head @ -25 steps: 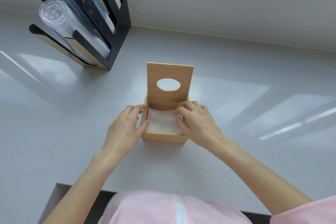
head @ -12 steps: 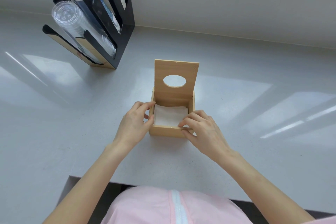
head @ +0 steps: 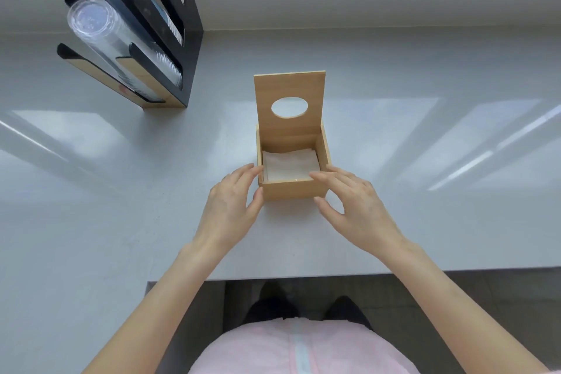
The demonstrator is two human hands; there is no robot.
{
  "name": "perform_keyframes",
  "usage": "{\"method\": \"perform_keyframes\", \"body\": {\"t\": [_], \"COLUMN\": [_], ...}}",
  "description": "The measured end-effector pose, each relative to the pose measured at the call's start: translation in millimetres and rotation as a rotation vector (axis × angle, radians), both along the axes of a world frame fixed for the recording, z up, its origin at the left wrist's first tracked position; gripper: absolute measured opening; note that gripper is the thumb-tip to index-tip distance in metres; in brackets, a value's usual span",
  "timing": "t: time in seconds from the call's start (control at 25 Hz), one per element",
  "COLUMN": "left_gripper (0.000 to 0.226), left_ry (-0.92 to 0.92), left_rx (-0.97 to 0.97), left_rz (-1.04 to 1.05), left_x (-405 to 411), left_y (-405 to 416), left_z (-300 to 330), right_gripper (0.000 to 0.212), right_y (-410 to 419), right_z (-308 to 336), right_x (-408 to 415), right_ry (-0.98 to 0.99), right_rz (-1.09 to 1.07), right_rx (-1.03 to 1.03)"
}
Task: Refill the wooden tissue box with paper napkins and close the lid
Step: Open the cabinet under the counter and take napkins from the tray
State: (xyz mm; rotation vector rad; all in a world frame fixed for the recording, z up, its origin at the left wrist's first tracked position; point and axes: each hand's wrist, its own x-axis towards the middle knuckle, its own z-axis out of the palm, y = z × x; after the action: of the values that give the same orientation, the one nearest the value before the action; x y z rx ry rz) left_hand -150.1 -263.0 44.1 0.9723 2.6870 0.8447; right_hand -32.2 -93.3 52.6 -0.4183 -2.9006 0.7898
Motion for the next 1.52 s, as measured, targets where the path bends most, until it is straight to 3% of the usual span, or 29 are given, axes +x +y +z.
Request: {"method": "perform_keyframes", "body": {"t": [0.36, 0.64, 0.96, 1.52], "left_gripper": [0.051, 0.057, 0.063, 0.062], "left_ry": [0.057, 0.061, 0.054, 0.036], "left_rx": [-0.233, -0.351, -0.345, -0.249], "left_rz": [0.057, 0.074, 0.136, 0.077], "left_x": [82.0, 174.2, 239.0, 235.2], "left_y": [-12.6, -25.7, -39.0, -56.7], "left_z": [-7.2, -19.8, -33.7, -65.5], "right_gripper": [0.049, 0.055, 0.064, 0.063], "right_y": [-14.6, -24.1, -38.1, -69.6], "right_z": [-7.3, -21.7, -30.3, -64.2], "right_x": [67.4, 139.6, 194.2, 198.3], "right_ry": [-0.046, -0.249, -0.275, -0.342], "right_rz": [0.024, 0.082, 0.100, 0.046], "right_rx": [0.042, 0.161, 0.197, 0.159]}}
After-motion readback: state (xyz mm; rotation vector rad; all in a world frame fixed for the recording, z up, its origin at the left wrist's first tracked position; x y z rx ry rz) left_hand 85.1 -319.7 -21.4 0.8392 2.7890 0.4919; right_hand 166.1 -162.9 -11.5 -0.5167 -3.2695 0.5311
